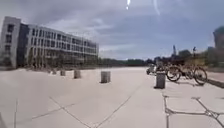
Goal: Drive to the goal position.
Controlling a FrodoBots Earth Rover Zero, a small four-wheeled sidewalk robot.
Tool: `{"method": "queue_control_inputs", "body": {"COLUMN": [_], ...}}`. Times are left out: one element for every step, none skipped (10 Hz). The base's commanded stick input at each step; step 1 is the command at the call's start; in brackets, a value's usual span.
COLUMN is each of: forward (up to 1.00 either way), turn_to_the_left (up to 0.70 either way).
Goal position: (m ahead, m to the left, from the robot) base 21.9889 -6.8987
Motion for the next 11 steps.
{"method": "queue_control_inputs", "body": {"forward": [0.50,0.50,0.50,0.50,0.50,0.50,0.50,0.50,0.50,0.50,0.50], "turn_to_the_left": [0.00,0.00,0.00,0.00,0.00,-0.02,-0.03,-0.03,0.00,0.00,0.00]}}
